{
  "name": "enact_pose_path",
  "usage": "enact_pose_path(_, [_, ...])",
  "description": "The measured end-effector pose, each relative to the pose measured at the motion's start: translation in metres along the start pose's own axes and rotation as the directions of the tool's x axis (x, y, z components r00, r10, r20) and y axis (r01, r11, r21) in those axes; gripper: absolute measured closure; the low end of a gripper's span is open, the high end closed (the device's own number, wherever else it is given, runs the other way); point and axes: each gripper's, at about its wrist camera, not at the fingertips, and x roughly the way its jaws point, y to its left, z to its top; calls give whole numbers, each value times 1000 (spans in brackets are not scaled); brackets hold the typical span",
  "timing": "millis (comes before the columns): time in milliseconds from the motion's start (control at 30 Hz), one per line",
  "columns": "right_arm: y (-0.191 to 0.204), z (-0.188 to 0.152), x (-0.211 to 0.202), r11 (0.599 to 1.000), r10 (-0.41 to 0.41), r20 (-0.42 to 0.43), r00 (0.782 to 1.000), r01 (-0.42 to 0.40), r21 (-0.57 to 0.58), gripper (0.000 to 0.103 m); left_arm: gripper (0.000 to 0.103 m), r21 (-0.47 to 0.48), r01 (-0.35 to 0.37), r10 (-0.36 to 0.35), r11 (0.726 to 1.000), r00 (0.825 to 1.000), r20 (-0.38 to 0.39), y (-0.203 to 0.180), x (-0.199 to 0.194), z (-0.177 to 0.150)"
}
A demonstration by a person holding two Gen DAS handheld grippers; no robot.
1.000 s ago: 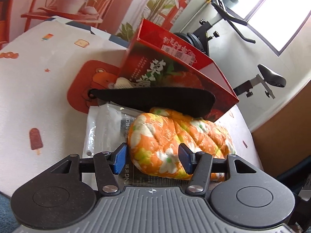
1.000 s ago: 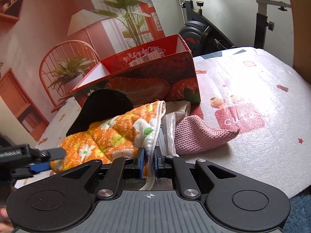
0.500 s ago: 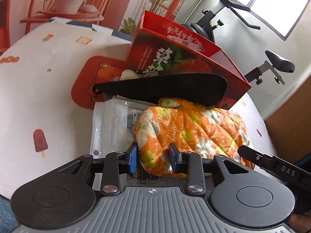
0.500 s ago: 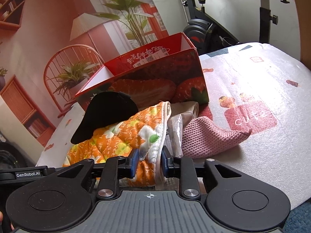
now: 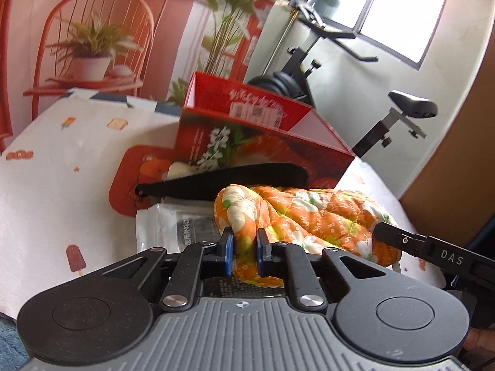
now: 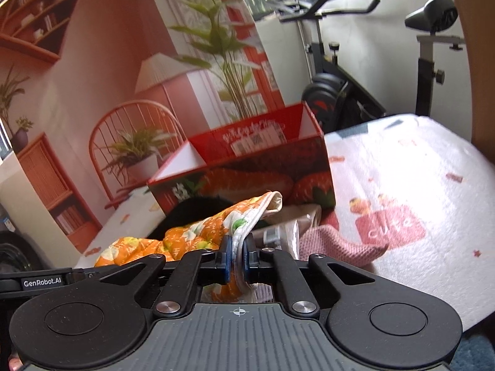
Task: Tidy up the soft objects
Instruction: 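Lift the oven mitt with the left tool toward the red box, then lower the oven mitt into the red box and open the left tool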
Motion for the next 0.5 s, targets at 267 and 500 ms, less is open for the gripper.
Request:
enact_pose_path(267, [13, 20, -25, 998, 33, 103, 994, -27, -58, 96, 88, 66, 2, -11, 998, 990, 139, -19, -29, 14])
enact_pose_path(500, [19, 65, -7, 991, 55, 133, 990, -37, -130, 96, 88, 154, -30, -3, 988, 978, 209, -36, -14, 52])
